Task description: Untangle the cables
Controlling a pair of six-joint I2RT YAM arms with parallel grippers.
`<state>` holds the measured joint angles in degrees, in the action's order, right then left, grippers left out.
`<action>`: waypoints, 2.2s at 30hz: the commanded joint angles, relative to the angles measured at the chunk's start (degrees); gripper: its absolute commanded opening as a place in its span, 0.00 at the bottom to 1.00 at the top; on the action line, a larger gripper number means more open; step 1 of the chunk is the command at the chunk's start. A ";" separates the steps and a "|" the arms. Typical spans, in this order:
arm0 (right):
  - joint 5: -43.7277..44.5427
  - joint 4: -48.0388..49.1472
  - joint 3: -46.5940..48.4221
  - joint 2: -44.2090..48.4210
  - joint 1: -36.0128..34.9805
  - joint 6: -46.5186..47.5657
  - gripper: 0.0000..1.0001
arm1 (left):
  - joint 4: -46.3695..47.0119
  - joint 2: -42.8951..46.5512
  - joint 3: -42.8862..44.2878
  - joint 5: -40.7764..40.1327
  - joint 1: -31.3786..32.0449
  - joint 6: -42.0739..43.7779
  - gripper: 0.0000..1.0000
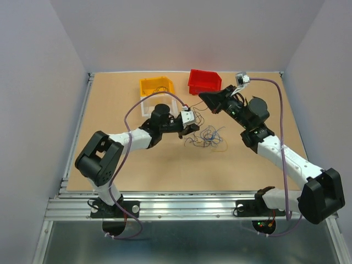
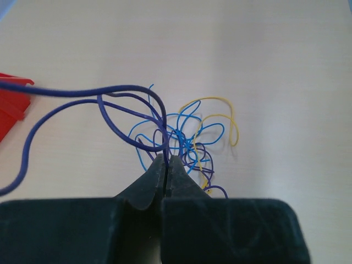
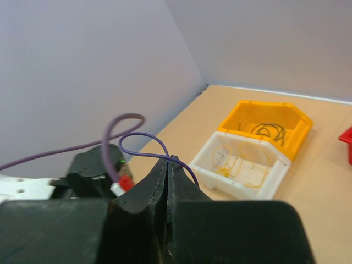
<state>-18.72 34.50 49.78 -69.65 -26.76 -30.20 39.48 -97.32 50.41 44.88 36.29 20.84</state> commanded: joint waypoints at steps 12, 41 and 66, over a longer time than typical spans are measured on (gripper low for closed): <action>6.35 -2.86 -5.04 0.39 -0.39 9.36 0.58 | -26.29 16.37 19.53 2.32 -9.30 -9.06 0.00; 15.51 -26.40 2.96 -11.31 -0.39 15.52 0.01 | -39.05 5.58 58.56 -22.28 -21.61 -13.73 0.00; 30.15 -29.58 1.11 -5.85 -0.13 13.67 0.00 | -34.83 -20.72 67.19 -12.46 -26.80 3.05 0.00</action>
<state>10.22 4.03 49.52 -76.44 -26.87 -16.05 -0.91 -118.98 117.73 27.20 9.85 16.80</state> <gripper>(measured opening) 0.020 0.037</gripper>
